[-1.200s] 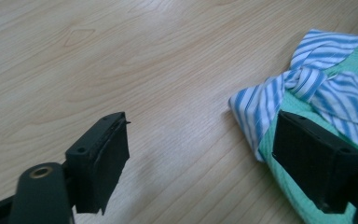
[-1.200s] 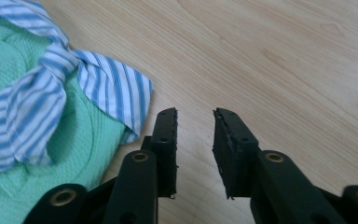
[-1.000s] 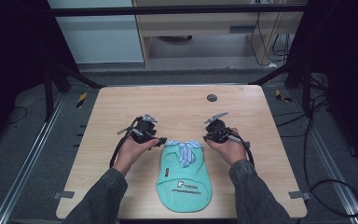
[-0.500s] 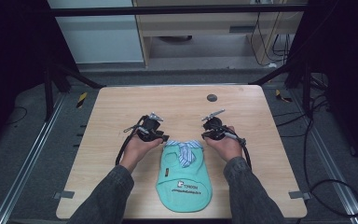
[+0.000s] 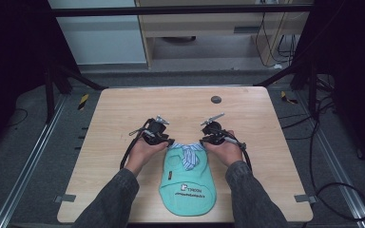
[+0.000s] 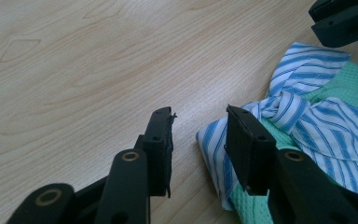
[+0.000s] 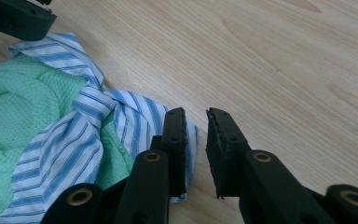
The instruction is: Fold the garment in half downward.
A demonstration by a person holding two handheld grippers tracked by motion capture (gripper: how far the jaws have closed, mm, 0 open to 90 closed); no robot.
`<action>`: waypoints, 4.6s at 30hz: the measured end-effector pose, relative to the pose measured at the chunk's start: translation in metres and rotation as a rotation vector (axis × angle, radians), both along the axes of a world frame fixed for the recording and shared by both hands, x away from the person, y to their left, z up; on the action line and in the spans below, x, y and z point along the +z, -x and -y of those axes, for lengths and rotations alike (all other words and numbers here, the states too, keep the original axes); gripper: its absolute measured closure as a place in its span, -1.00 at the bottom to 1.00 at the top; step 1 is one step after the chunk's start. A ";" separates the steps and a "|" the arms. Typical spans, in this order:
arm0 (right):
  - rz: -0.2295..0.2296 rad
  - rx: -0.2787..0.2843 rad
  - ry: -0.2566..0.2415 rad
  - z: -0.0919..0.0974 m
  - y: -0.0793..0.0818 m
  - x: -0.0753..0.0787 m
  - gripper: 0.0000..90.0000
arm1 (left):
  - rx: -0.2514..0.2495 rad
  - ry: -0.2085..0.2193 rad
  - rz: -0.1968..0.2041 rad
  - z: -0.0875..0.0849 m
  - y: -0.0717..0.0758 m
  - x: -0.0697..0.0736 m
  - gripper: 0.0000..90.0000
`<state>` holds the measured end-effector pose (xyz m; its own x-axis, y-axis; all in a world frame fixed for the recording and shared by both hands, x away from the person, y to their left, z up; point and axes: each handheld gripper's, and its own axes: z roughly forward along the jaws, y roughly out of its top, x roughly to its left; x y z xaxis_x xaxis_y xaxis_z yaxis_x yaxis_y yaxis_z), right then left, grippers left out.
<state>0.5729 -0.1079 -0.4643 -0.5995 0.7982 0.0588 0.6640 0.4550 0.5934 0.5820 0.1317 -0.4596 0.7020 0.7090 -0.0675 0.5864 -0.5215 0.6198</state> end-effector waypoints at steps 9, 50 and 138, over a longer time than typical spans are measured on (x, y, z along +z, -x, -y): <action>-0.016 0.002 -0.003 -0.003 0.001 -0.006 0.60 | -0.006 -0.020 -0.027 0.005 0.002 -0.006 0.41; -0.087 0.040 0.059 -0.017 0.001 -0.013 0.55 | -0.053 -0.045 -0.086 0.011 0.003 -0.019 0.55; 0.135 0.157 0.068 -0.012 0.019 0.055 0.85 | -0.167 -0.081 0.094 0.008 0.013 0.058 0.90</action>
